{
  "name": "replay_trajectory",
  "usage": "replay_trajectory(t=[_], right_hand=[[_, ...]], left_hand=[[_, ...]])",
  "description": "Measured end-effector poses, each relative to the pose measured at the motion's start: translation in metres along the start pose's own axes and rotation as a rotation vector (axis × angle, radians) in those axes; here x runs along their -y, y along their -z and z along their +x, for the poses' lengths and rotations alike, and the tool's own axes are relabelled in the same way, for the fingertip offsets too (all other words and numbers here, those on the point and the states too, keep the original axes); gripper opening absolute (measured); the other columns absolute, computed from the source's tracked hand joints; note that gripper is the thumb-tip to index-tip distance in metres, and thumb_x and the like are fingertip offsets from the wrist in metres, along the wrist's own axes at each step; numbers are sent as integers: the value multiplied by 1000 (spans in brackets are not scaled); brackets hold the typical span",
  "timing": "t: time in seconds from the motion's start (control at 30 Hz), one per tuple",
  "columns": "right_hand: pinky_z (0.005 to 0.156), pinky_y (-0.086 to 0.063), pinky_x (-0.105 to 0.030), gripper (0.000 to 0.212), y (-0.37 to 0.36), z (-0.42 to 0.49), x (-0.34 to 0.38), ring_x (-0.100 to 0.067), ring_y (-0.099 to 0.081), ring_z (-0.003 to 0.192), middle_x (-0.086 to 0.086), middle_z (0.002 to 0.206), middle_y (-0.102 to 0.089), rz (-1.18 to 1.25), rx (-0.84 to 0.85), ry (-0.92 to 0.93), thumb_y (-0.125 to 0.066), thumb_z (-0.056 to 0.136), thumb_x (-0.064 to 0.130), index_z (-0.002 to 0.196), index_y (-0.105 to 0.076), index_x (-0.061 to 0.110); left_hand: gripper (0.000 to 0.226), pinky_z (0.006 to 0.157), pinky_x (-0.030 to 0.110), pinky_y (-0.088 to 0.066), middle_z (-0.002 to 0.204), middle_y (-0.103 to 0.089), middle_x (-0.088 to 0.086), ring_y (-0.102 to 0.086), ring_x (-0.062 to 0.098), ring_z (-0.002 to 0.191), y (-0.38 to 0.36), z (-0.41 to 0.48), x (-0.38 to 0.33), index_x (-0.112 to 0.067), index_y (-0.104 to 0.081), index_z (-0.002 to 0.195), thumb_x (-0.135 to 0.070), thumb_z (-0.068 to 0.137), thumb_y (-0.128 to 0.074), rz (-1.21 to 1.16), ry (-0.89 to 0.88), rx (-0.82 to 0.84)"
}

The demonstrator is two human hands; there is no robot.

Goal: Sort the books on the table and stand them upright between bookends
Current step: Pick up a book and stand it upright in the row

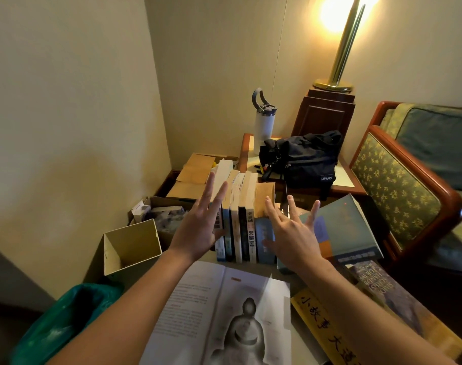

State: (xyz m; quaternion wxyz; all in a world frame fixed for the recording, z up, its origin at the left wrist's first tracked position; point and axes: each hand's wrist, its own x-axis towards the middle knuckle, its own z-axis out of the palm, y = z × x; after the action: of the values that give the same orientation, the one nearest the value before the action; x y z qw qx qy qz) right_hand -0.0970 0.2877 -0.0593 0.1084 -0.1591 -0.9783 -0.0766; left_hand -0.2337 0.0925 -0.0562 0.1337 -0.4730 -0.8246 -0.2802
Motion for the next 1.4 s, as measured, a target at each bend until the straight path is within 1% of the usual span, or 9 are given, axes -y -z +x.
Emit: replay_trajectory(t=[0.2, 0.33, 0.5, 0.6, 0.77, 0.9, 1.13, 1.3, 1.4], right_hand=[[118, 15, -61, 96, -16, -44, 36, -36, -6, 152, -10, 162, -22, 292, -224, -158, -63, 81, 33, 158, -12, 6], [122, 9, -52, 97, -26, -55, 47, -29, -1, 153, -9, 165, -16, 424, -181, -195, -61, 86, 37, 159, -5, 8], [119, -29, -52, 106, -32, -59, 48, -23, -11, 153, 1, 168, 3, 749, -93, -155, -66, 91, 36, 157, 17, 25], [110, -42, -44, 118, -30, -59, 48, -28, -32, 146, 4, 167, 11, 877, -50, -160, -70, 85, 28, 151, 26, 39], [118, -25, -59, 119, -30, -47, 46, -27, -9, 154, -2, 167, 8, 995, -54, -133, -70, 87, 44, 147, 33, 43], [118, -26, -52, 116, -37, -42, 42, -25, -23, 150, -3, 168, -6, 1054, -73, -148, -62, 83, 63, 147, 32, 43], [114, -34, -56, 112, -53, -36, 43, -25, -32, 147, -1, 168, -8, 1052, -107, -97, -55, 86, 69, 150, 31, 35], [111, -38, -57, 109, -55, -34, 46, -27, -36, 144, 1, 168, -4, 1010, -122, -40, -50, 87, 71, 152, 28, 31], [106, -42, -61, 109, -58, -35, 39, -31, -43, 140, -1, 167, -11, 983, -127, -22, -52, 87, 69, 153, 26, 32]], left_hand=[[133, 108, 28, -29, 164, 22, -7, -1, 4, 148, -18, -20, -5, -31, 24, 154, -33, 77, -84, -212, 137, -3], [136, 110, 33, -36, 167, -6, -2, -25, 11, 147, -23, -28, -20, -33, 34, 148, -42, 77, -81, -367, 261, -8], [128, 113, 56, -38, 163, -24, -7, -31, 16, 147, -29, -35, -31, -43, 31, 148, -18, 83, -77, -506, 323, -12], [121, 110, 55, -42, 160, -30, -10, -36, 14, 144, -29, -36, -33, -44, 25, 150, -13, 83, -72, -539, 322, -11], [117, 105, 55, -48, 158, -32, -7, -46, 19, 138, -31, -38, -31, -48, 23, 150, -13, 84, -68, -603, 338, -14], [115, 111, 55, -41, 159, -32, -6, -42, 17, 141, -39, -41, -27, -44, 23, 151, -19, 81, -65, -624, 343, 12], [112, 99, 11, -44, 145, -33, -38, -45, -10, 129, -51, -48, -24, -30, 16, 157, -6, 82, -65, -650, 323, 26], [109, 94, 4, -41, 141, -25, -50, -41, -18, 126, -52, -47, -24, -24, 19, 156, -11, 82, -60, -637, 290, 2], [110, 102, 10, -37, 154, -25, -31, -39, -5, 136, -52, -48, -25, -29, 21, 155, -15, 82, -60, -635, 300, 12]])
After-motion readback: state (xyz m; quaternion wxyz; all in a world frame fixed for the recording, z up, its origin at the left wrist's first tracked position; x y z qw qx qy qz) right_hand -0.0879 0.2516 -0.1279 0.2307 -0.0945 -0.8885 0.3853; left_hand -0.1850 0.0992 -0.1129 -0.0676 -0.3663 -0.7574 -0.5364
